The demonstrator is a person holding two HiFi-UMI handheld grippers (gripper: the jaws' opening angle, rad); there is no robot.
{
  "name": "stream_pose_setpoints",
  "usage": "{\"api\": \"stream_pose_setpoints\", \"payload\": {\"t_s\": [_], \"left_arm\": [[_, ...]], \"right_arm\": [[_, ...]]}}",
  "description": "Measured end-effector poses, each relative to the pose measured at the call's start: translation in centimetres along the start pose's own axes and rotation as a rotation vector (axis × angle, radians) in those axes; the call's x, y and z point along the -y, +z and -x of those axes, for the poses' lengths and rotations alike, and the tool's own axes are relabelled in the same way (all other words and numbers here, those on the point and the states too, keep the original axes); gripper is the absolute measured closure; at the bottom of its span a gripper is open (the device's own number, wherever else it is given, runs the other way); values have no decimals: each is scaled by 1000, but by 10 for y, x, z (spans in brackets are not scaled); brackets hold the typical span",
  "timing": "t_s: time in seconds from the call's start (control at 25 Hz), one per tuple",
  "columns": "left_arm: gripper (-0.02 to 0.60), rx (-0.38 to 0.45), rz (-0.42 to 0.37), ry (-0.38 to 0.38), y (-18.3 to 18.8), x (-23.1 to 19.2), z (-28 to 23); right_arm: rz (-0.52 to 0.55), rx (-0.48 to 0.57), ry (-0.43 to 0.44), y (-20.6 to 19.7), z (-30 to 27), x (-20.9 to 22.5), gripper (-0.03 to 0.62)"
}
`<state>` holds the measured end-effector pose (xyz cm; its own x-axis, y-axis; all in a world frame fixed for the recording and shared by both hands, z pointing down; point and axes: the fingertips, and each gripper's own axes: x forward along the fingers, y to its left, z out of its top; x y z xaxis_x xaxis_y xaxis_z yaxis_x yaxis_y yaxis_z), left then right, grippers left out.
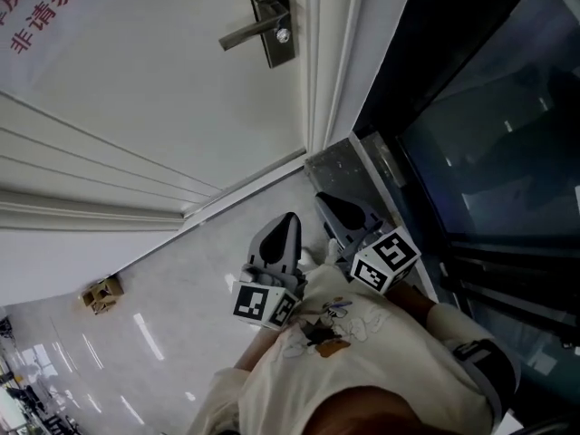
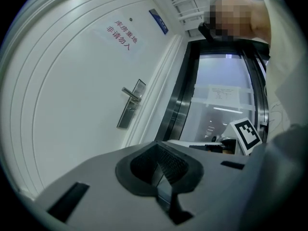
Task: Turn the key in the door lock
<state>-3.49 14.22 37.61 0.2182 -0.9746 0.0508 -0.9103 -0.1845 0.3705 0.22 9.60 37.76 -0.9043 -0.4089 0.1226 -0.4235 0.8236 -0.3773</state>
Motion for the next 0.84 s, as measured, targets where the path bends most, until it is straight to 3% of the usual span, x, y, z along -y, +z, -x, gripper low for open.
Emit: {"api": "stream_pose_setpoints", "payload": {"t_s": [0.12,0.52,0.84], "left_arm": [[578,2,-25,-9,-3,20,-2],[578,-26,-18,-6,-23,31,-11],[578,-28,-24,-6,-12,23,-14]], "right_arm": [[23,7,5,2,14,-1,588],[-36,17,-25,-9,29,25,588],[-55,10,-16,-3,14,27,588]]}}
